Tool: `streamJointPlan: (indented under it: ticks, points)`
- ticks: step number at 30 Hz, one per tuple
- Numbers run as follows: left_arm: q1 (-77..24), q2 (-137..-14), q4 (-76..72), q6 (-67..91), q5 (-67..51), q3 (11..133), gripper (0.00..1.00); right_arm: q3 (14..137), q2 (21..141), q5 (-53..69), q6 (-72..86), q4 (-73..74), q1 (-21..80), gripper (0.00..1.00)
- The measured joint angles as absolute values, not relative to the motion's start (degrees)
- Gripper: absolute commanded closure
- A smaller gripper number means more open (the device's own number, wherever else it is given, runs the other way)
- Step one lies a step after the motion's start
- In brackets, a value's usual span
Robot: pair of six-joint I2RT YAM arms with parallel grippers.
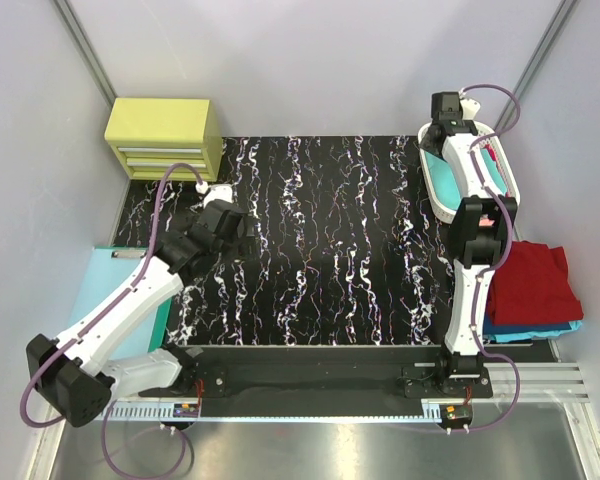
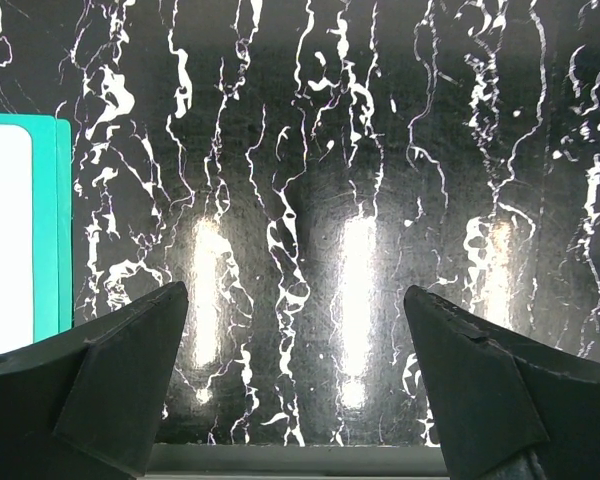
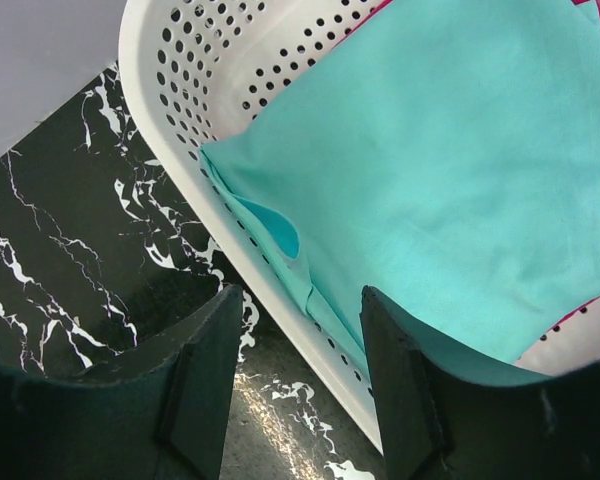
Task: Fold and stack the t-shirts
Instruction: Grab crumpled tshirt from bin with the right arm
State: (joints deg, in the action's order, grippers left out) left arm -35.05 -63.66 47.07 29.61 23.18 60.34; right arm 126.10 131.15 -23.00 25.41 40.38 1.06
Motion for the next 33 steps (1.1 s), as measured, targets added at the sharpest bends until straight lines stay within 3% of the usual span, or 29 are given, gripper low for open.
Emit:
streamJointPlan:
  ticks: [13,30,33]
  points:
    - [-35.2,-66.5,47.1,29.5,23.2,60.3,0.04,126.0,135.7,-18.4,25.8,40.3,-1.7,0.41]
    - [-35.3,-69.3,47.1,29.6,23.1,60.4,0.04,126.4,138.2,-14.0,26.9,40.1,-3.4,0.49]
    - [-35.4,-69.5,47.1,29.5,23.1,60.4,0.04,126.4,138.2,-13.8,26.9,40.1,-3.4,0.60]
